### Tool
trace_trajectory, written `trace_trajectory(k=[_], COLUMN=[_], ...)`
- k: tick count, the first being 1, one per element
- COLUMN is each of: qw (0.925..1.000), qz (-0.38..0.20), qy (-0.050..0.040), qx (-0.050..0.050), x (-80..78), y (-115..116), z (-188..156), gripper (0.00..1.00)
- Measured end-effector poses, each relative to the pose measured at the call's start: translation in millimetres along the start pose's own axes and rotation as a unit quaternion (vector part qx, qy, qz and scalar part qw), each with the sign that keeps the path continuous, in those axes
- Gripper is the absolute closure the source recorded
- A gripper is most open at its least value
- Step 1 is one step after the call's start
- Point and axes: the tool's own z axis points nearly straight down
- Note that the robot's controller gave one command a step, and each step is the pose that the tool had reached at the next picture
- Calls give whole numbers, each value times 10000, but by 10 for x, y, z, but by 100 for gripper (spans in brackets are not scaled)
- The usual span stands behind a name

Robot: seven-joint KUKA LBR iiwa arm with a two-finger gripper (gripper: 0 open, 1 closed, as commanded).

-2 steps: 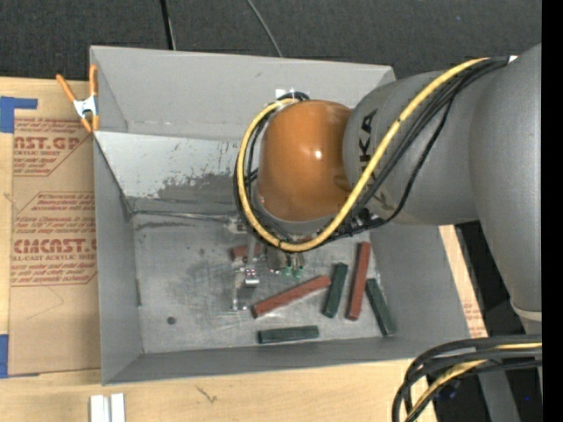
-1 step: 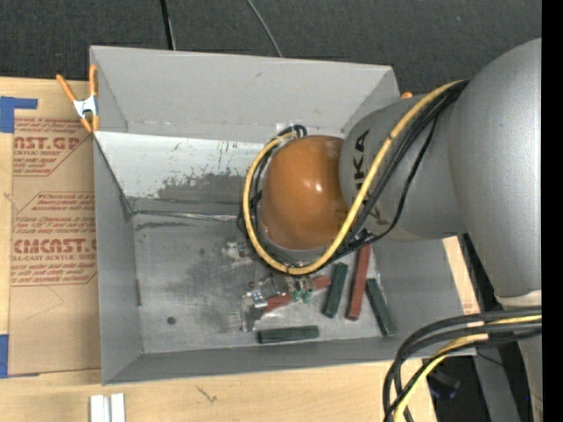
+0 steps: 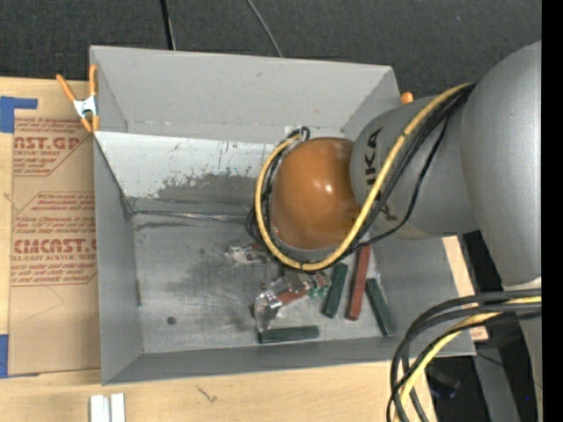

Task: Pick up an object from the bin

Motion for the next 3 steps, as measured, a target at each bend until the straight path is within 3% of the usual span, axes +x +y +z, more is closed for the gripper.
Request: trace_trajectory(k=[1, 2, 3], qw=[9944, 9944, 9911], qz=[1056, 1056, 1328], qy=[35, 33, -18], qx=[-7, -7, 1], x=[117, 117, 83], y=[-679, -679, -548], z=[304, 304, -1302], gripper=[100, 100, 100])
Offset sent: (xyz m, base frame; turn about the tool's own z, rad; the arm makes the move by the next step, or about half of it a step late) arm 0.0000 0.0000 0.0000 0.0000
